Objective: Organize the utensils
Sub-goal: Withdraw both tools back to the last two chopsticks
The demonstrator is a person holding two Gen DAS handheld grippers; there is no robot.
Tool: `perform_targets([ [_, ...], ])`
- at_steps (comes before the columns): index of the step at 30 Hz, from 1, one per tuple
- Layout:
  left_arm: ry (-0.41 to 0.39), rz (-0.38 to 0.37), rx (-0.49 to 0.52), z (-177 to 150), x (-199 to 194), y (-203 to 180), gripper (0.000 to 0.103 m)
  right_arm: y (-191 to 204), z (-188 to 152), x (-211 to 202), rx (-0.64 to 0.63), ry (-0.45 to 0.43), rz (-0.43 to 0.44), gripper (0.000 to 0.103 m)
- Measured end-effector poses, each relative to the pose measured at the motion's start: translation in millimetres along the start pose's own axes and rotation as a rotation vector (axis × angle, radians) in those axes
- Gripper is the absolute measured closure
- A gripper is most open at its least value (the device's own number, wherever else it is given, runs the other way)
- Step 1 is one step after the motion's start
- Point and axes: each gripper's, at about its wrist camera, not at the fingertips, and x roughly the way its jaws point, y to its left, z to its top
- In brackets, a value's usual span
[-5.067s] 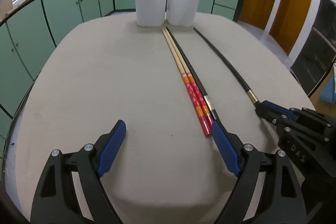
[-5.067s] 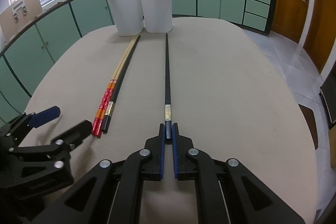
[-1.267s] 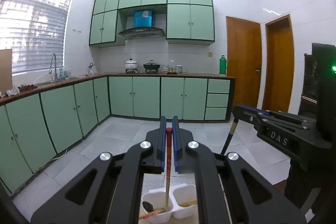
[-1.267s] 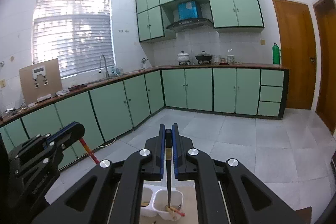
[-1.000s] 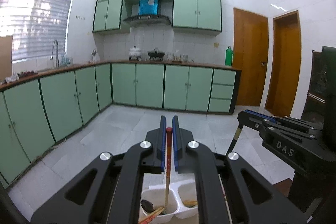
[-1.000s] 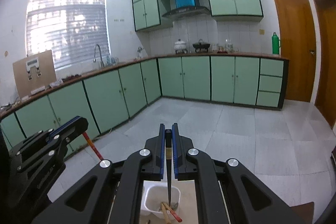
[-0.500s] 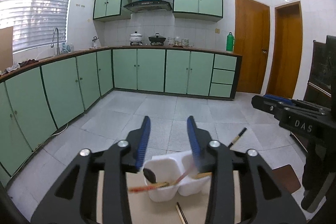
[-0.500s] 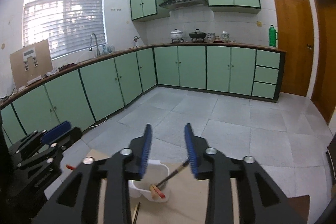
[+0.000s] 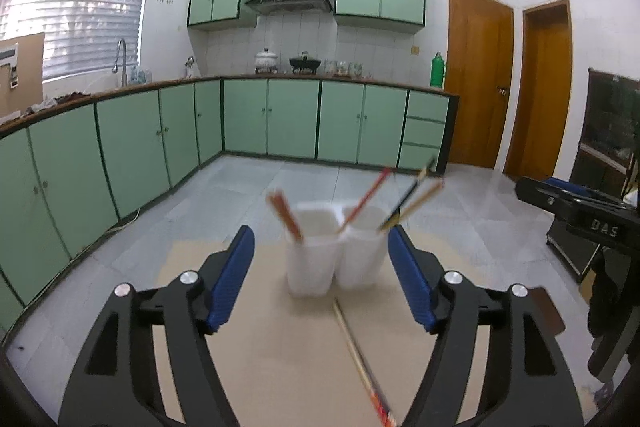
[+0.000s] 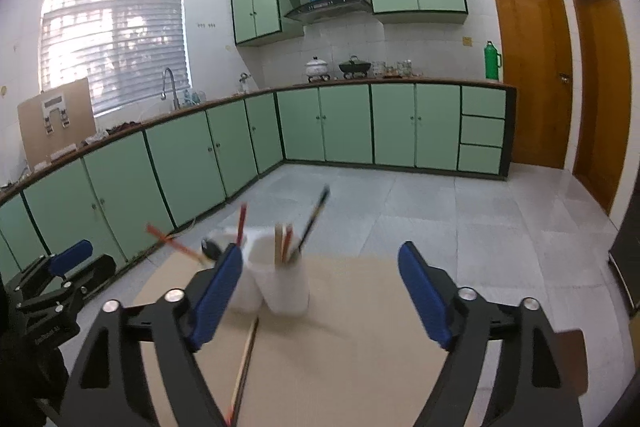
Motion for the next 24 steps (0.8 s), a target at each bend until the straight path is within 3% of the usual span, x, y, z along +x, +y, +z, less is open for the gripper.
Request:
perform_targets([
  [5, 0.074, 0.005, -0.001, -43, -8, 1, 0.032, 9, -43, -9, -0.01, 0.049, -0.034, 0.01],
  [15, 0.231, 0.041, -0.016, -131, -4, 11, 0.027, 20, -117, -7, 0.042, 0.171, -0.05, 0.007],
  [24, 0.334, 0.073, -0.054, -159, -1, 26, 0.024, 44, -167, 11, -0.006, 0.336, -0.027, 0.009],
])
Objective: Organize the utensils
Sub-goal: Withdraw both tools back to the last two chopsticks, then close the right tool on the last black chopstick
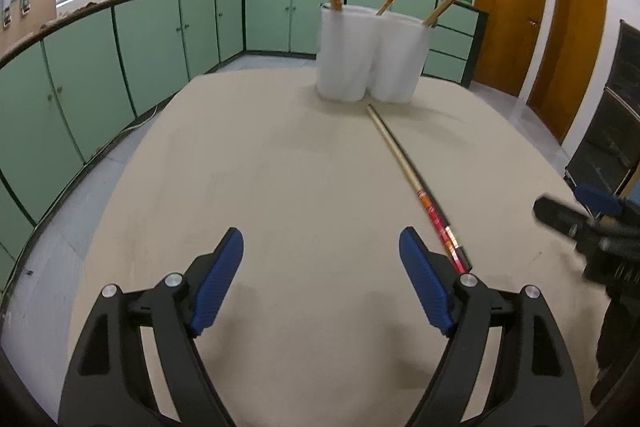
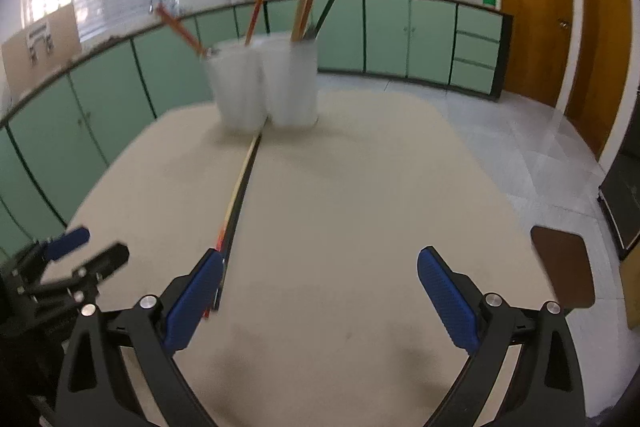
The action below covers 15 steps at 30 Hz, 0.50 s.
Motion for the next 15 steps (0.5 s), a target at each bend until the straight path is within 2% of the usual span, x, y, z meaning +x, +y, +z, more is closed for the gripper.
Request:
perform_targets([
  [9, 0.024, 0.023, -0.013, -2, -1, 7, 0.022, 22, -17, 20, -0.045, 0.106, 0.039, 0.032],
  [13, 0.027, 0.021, -0.017, -2, -1, 9, 0.022, 28, -19, 24, -0.045, 0.129, 0.072, 0.046],
  [15, 0.026, 0.02, -0.017, -2, -2, 9, 0.022, 31, -18, 24, -0.054, 0.127, 0.075, 0.047],
])
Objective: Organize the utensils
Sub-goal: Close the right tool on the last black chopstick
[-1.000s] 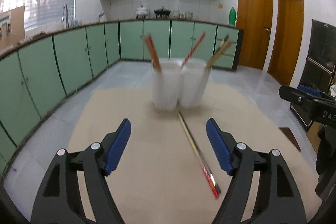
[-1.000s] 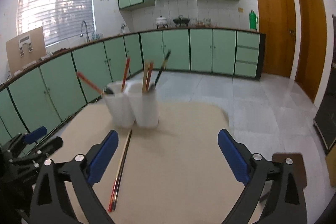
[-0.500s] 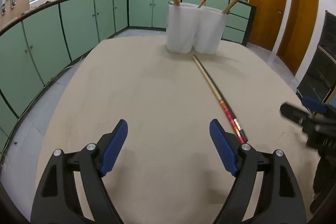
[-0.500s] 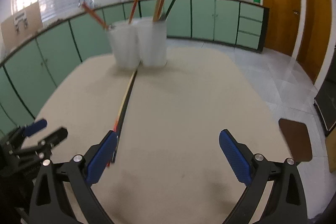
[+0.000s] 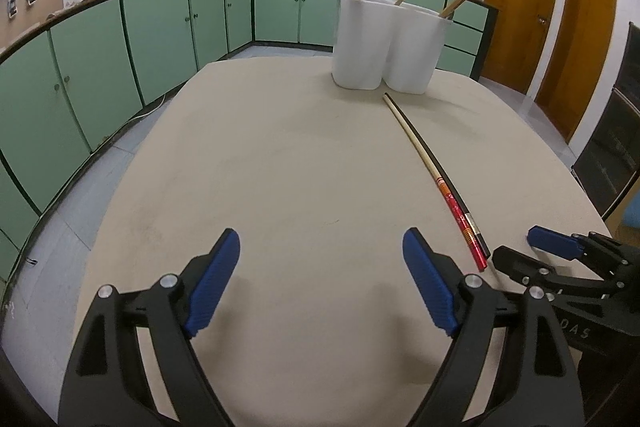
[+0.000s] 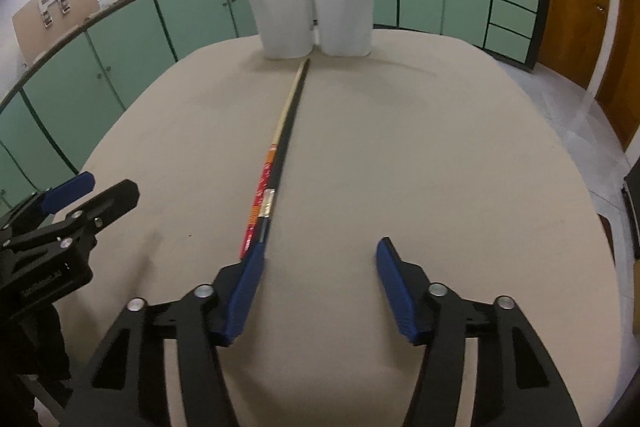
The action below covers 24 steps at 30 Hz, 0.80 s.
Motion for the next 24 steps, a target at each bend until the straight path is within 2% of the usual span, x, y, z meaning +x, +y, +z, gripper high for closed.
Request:
perform_targets([
  [5, -0.002, 0.001, 0.01, 1, 2, -3, 0.021, 5, 3, 1, -0.008, 0.002, 0.014, 0.054],
  [14, 0.002, 0.003, 0.006, 1, 4, -1, 0.021, 12, 2, 1, -0.058, 0.006, -0.003, 0.057],
  [18, 0.005, 0.003, 0.001, 2, 5, 0, 0.021, 3, 3, 0, -0.024, 0.004, -0.03, 0.057],
  [24, 0.011, 0.005, 0.005, 3, 7, -1, 0.02, 5, 4, 0, 0.001, 0.002, 0.037, 0.059],
])
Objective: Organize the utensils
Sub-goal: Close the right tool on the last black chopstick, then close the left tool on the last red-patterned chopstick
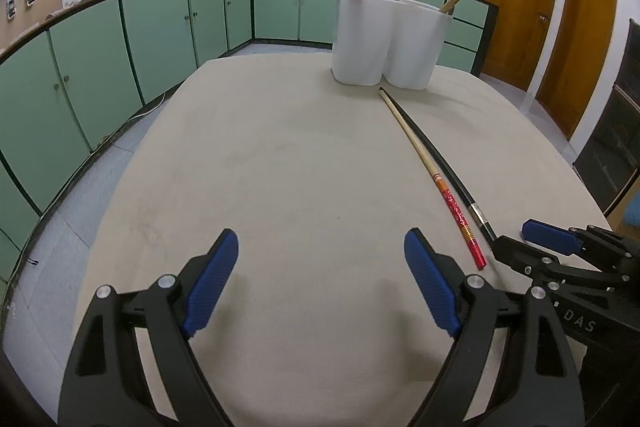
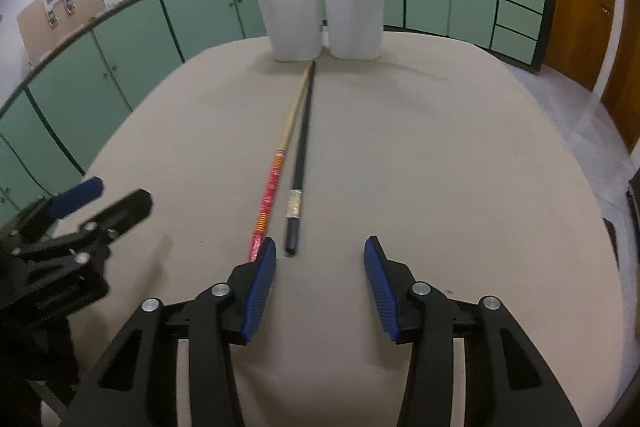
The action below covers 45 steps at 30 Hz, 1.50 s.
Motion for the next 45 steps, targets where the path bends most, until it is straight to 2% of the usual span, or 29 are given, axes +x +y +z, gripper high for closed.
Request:
perform_targets([
  [4, -0.003, 0.001, -0.004, 0, -1, 1, 0.02, 7, 1, 5, -0.02, -0.002, -0.007, 0.068],
  [6, -0.002, 0.001, -0.004, -1, 0, 1, 0.02, 8, 2, 7, -0.023, -0.002, -0.009, 0.076],
  [8, 0.0, 0.002, -0.002, -1, 0, 0, 0.02, 7, 5, 9, -0.021, 0.001, -0.004, 0.088],
  [11, 0.003, 0.005, 0.006, 0, 1, -2, 0.02, 7, 3, 8, -0.023, 0.0, -0.001, 0.096],
  [20, 0.007, -0.012, 0.022, -1, 1, -15, 0.02, -12, -5, -8, 0.03, -0.034, -0.022, 0.096],
  [27, 0.015, -0.058, 0.04, -1, 3, -41, 0.02, -39, -9, -21, 0.077, -0.06, -0.052, 0.096],
  [35, 0.057, -0.084, 0.046, -4, 13, -65, 0.023, -59, -9, -22, 0.103, -0.063, -0.06, 0.096],
  [42, 0.127, -0.063, 0.055, -6, 29, -76, 0.036, -66, -8, -21, 0.116, -0.064, -0.05, 0.096],
  [45, 0.132, -0.043, 0.061, -6, 31, -79, 0.041, -68, -8, -21, 0.121, -0.065, -0.043, 0.096],
])
